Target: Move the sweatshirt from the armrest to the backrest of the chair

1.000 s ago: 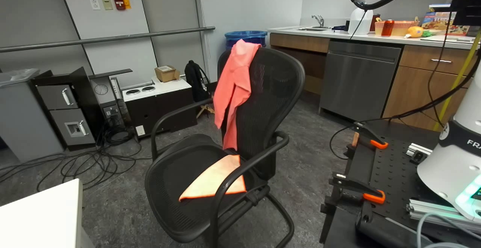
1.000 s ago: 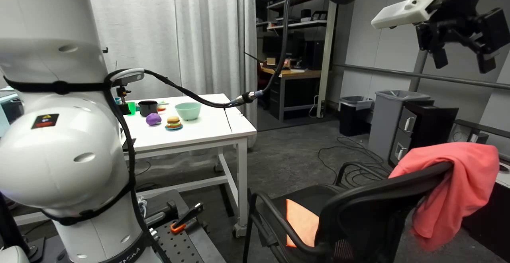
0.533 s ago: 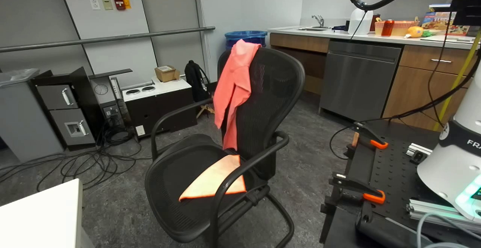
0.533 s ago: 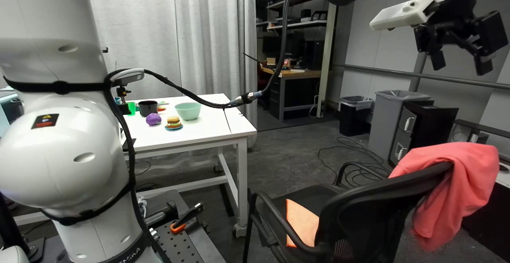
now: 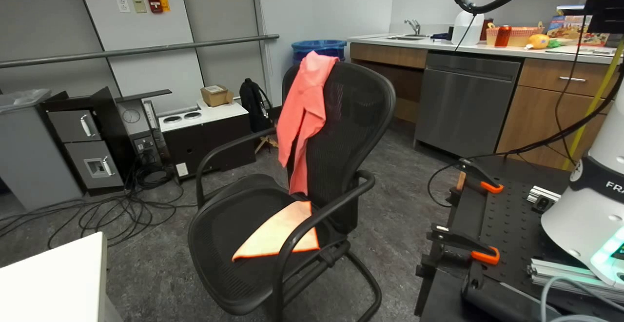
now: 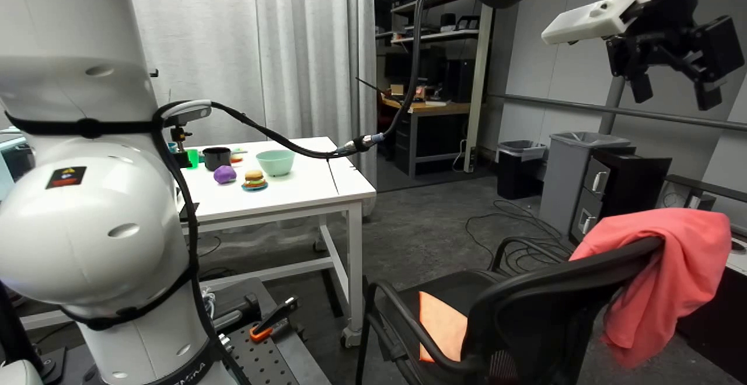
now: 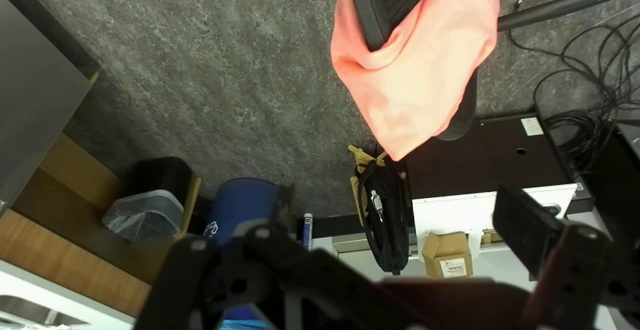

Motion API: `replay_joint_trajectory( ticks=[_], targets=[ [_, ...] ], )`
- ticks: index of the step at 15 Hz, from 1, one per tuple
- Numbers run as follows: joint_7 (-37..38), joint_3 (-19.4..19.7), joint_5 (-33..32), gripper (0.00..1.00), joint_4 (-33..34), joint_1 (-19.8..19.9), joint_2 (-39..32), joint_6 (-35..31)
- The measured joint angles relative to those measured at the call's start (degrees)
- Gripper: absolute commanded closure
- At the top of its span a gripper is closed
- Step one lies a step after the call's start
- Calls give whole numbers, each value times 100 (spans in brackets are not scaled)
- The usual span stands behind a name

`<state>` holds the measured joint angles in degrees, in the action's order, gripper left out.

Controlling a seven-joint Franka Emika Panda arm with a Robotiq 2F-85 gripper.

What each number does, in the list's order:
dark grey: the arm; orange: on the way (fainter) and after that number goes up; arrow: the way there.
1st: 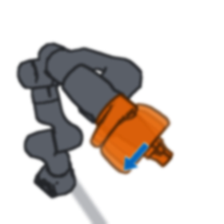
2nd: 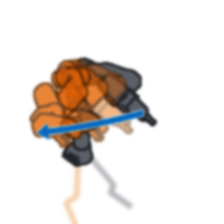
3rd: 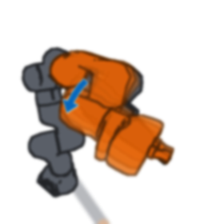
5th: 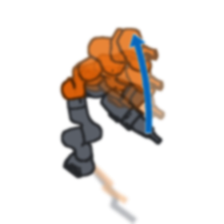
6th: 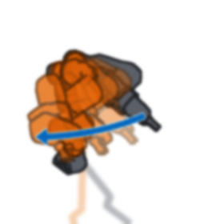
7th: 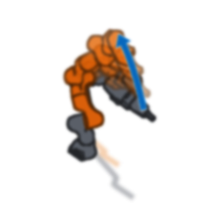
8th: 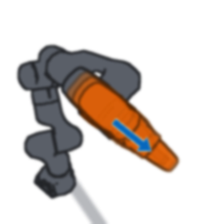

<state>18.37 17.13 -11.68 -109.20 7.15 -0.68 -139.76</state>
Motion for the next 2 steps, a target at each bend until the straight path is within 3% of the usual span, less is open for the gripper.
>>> replay_joint_trajectory(
  ticks=[2],
  targets=[
    [0, 0, 0, 0, 0, 0, 0, 0]
  ],
)
